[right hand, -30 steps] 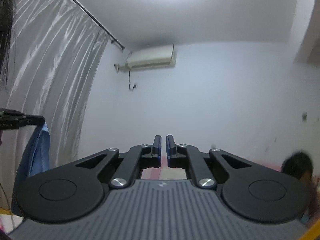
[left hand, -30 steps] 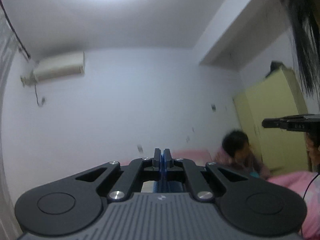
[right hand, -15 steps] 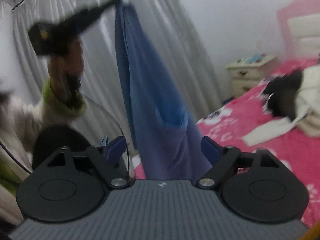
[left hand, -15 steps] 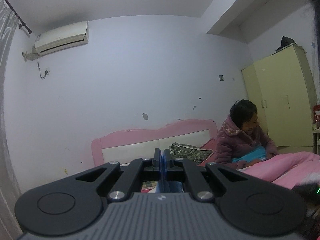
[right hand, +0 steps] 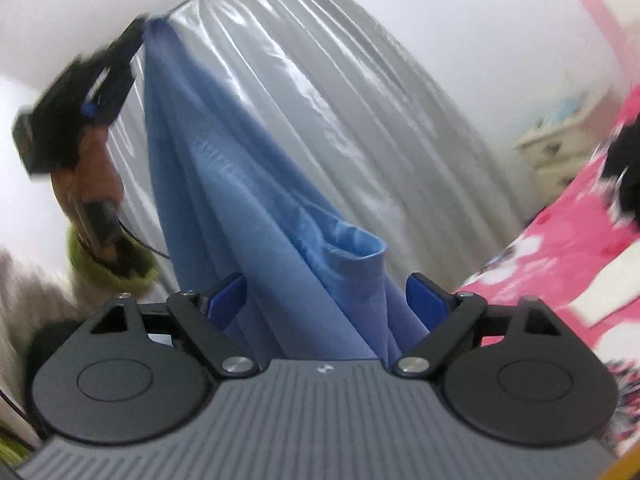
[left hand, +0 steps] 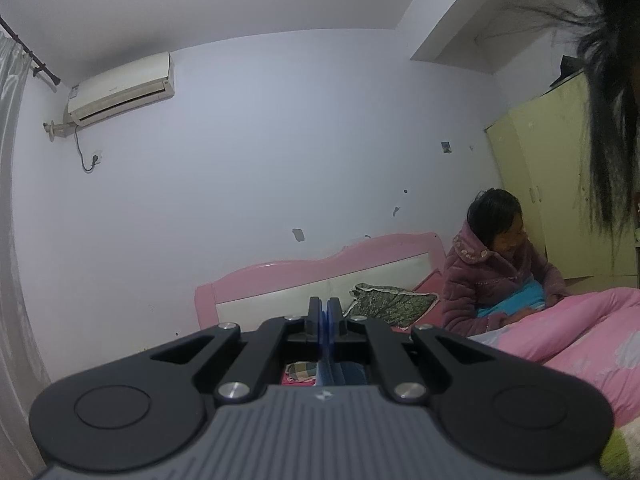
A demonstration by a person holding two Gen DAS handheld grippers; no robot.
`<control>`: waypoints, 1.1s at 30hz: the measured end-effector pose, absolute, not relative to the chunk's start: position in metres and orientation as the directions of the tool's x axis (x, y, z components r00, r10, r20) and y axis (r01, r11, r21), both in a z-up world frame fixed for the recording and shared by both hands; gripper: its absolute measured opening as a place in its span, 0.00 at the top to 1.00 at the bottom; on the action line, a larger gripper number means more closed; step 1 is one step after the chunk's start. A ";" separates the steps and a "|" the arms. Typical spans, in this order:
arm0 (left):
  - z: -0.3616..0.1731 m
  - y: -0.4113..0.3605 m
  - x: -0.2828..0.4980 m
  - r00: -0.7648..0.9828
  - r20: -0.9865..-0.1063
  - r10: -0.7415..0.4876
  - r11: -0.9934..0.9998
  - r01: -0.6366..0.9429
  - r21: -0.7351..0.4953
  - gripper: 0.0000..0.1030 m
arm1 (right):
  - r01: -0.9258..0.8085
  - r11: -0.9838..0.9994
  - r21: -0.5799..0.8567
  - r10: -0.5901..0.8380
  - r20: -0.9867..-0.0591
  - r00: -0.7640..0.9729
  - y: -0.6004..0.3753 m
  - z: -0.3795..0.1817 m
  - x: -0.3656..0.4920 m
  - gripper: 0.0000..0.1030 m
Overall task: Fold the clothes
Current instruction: 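Lift the blue T-shirt high with both grippers and shake it out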
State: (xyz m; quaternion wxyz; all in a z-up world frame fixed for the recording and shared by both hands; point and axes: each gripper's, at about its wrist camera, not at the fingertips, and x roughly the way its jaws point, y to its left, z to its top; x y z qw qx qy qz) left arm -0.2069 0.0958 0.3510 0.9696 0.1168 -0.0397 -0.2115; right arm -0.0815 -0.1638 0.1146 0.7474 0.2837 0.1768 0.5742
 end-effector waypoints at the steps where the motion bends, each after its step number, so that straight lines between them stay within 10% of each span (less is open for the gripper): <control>1: 0.351 0.096 -0.207 0.907 0.027 -0.421 0.883 0.403 0.241 0.97 | -0.737 0.138 0.661 0.961 0.091 0.262 -0.167 0.110 -0.075 0.16; 5: 0.351 0.103 -0.209 0.905 0.027 -0.425 0.884 0.408 0.231 0.97 | -0.648 -0.024 0.761 0.941 0.237 0.243 -0.194 0.091 -0.060 0.15; 12: 0.352 0.110 -0.209 0.900 0.038 -0.433 0.882 0.415 0.224 0.97 | -0.620 -0.030 0.784 0.954 0.208 0.217 -0.181 0.075 -0.069 0.19; 15: 0.351 0.113 -0.210 0.902 0.036 -0.430 0.884 0.412 0.220 0.97 | -0.650 -0.002 0.760 0.960 0.183 0.211 -0.169 0.082 -0.081 0.35; 20: 0.346 0.120 -0.210 0.920 0.040 -0.390 0.901 0.372 0.224 0.97 | -0.697 0.181 0.694 0.934 0.101 0.343 -0.168 0.106 -0.097 0.91; 33: 0.340 0.154 -0.206 0.947 0.063 -0.314 0.947 0.307 0.098 0.97 | -0.659 0.656 0.368 0.649 0.171 0.742 -0.255 0.233 -0.175 1.00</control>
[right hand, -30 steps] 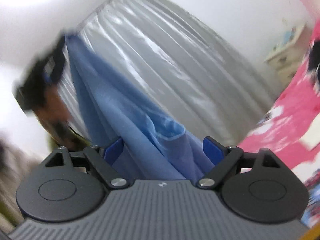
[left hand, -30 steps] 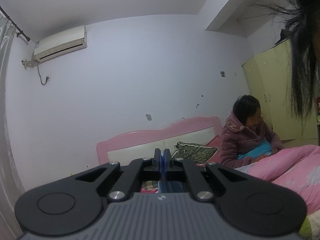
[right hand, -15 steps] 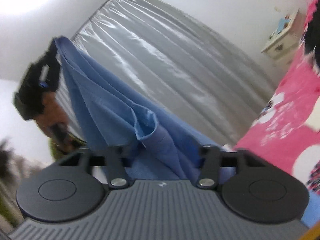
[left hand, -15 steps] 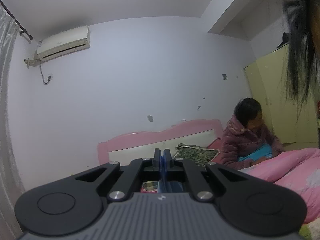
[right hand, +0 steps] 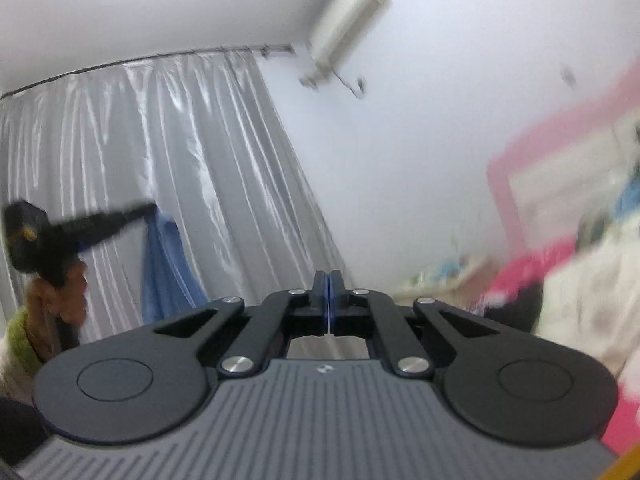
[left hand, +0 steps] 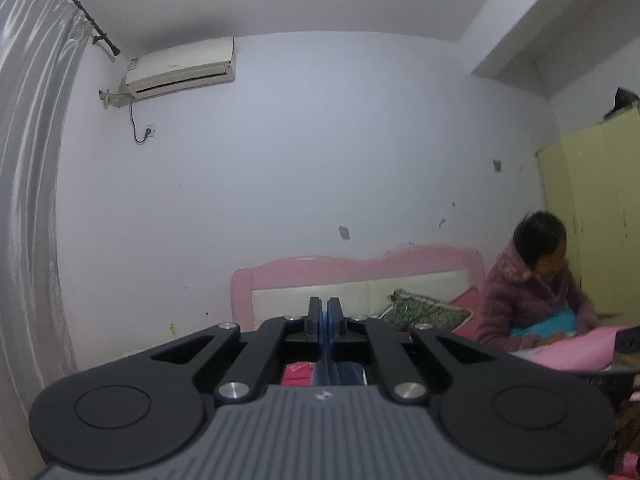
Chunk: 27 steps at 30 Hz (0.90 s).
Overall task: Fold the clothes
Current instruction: 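Lift the blue T-shirt high with both grippers and shake it out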
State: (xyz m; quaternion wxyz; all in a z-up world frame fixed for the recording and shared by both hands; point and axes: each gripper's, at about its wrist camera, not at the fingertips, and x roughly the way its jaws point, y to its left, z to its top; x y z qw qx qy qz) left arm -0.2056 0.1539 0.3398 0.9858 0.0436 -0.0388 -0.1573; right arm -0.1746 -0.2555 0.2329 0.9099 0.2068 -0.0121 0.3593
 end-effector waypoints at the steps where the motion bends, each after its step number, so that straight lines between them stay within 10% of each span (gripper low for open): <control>1: 0.341 0.156 -0.209 0.944 0.073 -0.320 0.945 0.313 0.094 0.97 | -0.665 0.658 0.354 0.649 0.181 0.738 -0.258 0.244 -0.180 0.97; 4: 0.342 0.159 -0.218 0.937 0.084 -0.340 0.939 0.332 0.090 0.97 | -0.702 0.596 0.389 0.716 0.139 0.684 -0.250 0.243 -0.177 0.90; 8: 0.343 0.160 -0.226 0.928 0.067 -0.367 0.928 0.361 0.095 0.97 | -0.725 0.468 0.506 0.813 0.074 0.577 -0.227 0.189 -0.154 0.32; 13: 0.348 0.157 -0.231 0.921 0.066 -0.383 0.919 0.374 0.125 0.97 | -0.700 0.319 0.639 0.903 0.020 0.429 -0.193 0.126 -0.129 0.23; 21: 0.350 0.146 -0.231 0.911 0.052 -0.409 0.903 0.396 0.166 0.97 | -0.628 0.146 0.765 0.932 0.106 0.346 -0.169 0.094 -0.090 0.32; 27: 0.345 0.144 -0.227 0.918 0.039 -0.395 0.906 0.383 0.178 0.97 | -0.681 0.229 0.696 0.936 0.036 0.351 -0.162 0.100 -0.097 0.92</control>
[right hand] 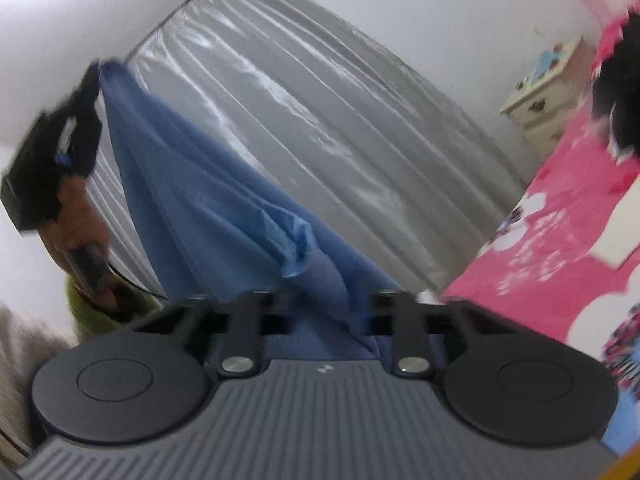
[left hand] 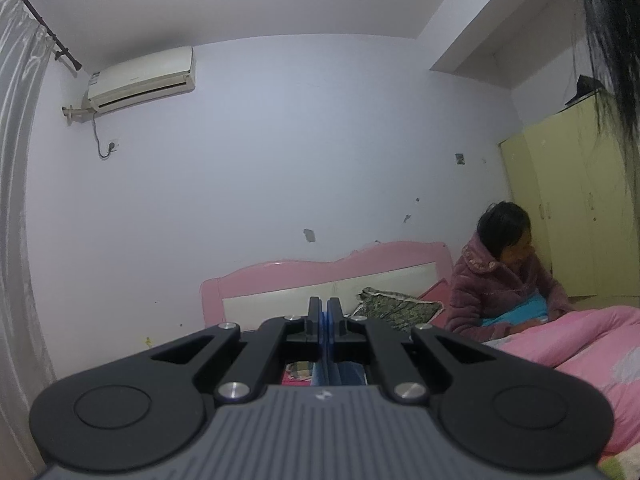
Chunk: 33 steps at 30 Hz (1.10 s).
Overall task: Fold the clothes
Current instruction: 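Lift the blue T-shirt high with both grippers and shake it out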
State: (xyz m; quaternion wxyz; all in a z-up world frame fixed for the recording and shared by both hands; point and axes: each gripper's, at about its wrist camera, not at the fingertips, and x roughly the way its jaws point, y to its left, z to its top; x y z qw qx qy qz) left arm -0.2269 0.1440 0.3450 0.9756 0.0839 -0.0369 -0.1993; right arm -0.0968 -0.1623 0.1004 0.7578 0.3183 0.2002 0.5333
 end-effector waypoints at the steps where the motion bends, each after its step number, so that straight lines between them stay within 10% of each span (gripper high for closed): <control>1: 0.344 0.146 -0.227 0.921 0.037 -0.389 0.909 0.377 0.176 0.97 | -0.689 0.279 0.669 0.921 0.015 0.388 -0.165 0.106 -0.101 0.95; 13: 0.350 0.185 -0.243 0.950 0.115 -0.290 0.956 0.280 0.091 0.97 | -0.566 0.814 0.128 0.555 0.114 0.824 -0.226 0.253 -0.191 0.98; 25: 0.439 0.192 -0.340 0.841 0.410 -0.352 0.936 0.327 0.132 0.97 | -0.365 0.914 -0.179 0.404 0.490 0.772 -0.230 0.394 -0.306 0.98; 33: 0.459 0.167 -0.334 0.809 0.435 -0.395 0.917 0.376 0.134 0.97 | -0.287 0.928 -0.240 0.371 0.492 0.788 -0.234 0.409 -0.334 0.98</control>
